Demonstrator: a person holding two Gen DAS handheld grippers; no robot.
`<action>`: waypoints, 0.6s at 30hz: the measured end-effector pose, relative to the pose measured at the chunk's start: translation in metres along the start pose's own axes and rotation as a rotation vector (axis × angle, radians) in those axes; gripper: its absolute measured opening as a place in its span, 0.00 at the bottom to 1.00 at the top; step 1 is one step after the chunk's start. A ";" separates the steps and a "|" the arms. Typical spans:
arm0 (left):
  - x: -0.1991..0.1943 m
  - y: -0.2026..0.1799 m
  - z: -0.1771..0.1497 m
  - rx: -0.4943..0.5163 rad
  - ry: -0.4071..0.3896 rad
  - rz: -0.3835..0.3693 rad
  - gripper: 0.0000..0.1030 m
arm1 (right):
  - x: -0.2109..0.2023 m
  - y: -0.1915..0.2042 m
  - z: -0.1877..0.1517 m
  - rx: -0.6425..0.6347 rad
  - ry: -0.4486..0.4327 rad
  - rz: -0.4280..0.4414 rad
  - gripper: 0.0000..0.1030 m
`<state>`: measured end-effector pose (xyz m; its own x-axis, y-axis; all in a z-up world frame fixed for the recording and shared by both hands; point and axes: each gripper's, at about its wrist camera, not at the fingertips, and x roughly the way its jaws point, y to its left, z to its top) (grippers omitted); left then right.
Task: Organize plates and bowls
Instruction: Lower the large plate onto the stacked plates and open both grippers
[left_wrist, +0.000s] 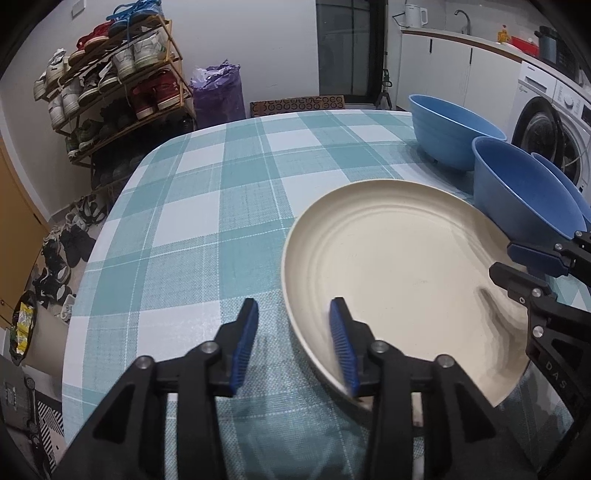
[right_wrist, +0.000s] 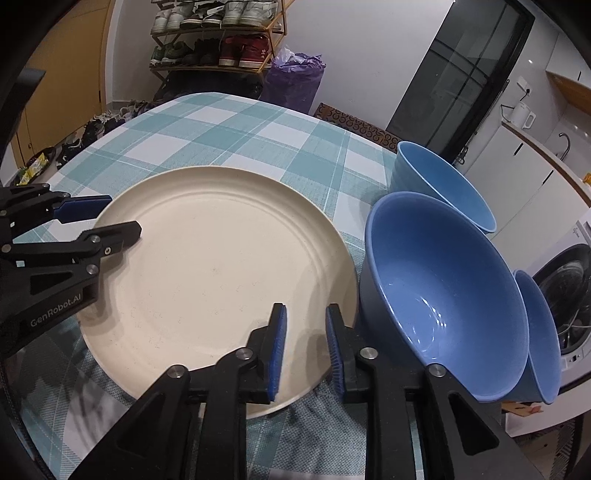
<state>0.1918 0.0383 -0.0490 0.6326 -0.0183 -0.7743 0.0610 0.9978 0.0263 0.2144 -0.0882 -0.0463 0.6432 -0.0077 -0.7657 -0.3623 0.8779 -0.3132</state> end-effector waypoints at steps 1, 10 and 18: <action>0.000 0.002 0.000 -0.010 0.005 -0.006 0.43 | -0.001 0.000 0.000 -0.001 -0.003 0.011 0.24; -0.015 0.011 -0.001 -0.048 -0.005 -0.016 0.52 | -0.014 0.004 0.004 -0.020 -0.045 0.064 0.58; -0.041 0.012 0.001 -0.059 -0.069 0.000 0.83 | -0.034 0.001 0.008 0.002 -0.111 0.122 0.83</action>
<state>0.1674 0.0507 -0.0166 0.6841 -0.0206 -0.7291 0.0170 0.9998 -0.0122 0.1975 -0.0829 -0.0166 0.6655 0.1518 -0.7308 -0.4406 0.8702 -0.2204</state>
